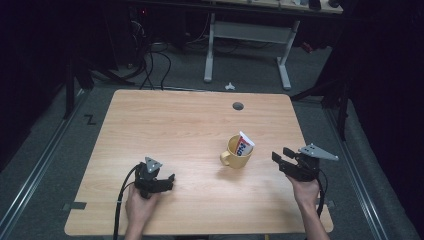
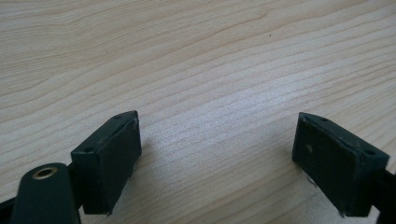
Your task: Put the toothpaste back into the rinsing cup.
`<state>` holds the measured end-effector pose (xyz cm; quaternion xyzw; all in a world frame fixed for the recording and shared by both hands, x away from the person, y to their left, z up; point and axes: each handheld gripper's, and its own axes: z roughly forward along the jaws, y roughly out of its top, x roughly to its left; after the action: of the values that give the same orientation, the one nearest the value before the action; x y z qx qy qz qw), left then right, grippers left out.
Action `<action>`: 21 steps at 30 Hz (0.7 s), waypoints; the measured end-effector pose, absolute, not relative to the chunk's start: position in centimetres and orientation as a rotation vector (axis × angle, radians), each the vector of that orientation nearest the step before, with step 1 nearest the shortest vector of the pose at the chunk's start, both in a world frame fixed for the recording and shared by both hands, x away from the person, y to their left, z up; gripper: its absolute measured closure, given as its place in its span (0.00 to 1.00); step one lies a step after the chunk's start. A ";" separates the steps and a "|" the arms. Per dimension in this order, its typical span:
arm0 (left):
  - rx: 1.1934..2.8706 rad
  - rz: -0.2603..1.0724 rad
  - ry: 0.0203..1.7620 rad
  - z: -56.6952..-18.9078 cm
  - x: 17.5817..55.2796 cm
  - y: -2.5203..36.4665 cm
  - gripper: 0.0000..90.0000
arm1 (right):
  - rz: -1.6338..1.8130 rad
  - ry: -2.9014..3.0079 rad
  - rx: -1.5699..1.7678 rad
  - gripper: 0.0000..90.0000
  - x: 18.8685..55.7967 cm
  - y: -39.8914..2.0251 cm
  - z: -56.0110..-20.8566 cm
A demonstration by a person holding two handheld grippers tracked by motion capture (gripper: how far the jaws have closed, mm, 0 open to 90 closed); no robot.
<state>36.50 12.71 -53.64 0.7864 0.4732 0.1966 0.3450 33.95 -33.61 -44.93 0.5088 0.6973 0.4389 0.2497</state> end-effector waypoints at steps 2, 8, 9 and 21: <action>2.042 0.511 1.229 -53.6 36.5 12.7 0.18 | 1.191 1.901 1.391 0.51 34.0 -33.6 -45.1; 2.042 0.511 1.229 -53.6 36.5 12.7 0.18 | 1.182 1.909 1.408 0.51 34.2 -33.6 -45.8; 2.042 0.510 1.229 -53.6 36.5 12.7 0.18 | 1.179 1.911 1.412 0.51 34.3 -33.6 -45.9; 2.042 0.510 1.229 -53.6 36.5 12.7 0.18 | 1.152 1.930 1.439 0.52 34.8 -33.4 -47.1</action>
<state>36.49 12.72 -53.64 0.7864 0.4732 0.1965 0.3450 34.84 -33.43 -47.13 0.5242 0.7031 0.4196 0.2341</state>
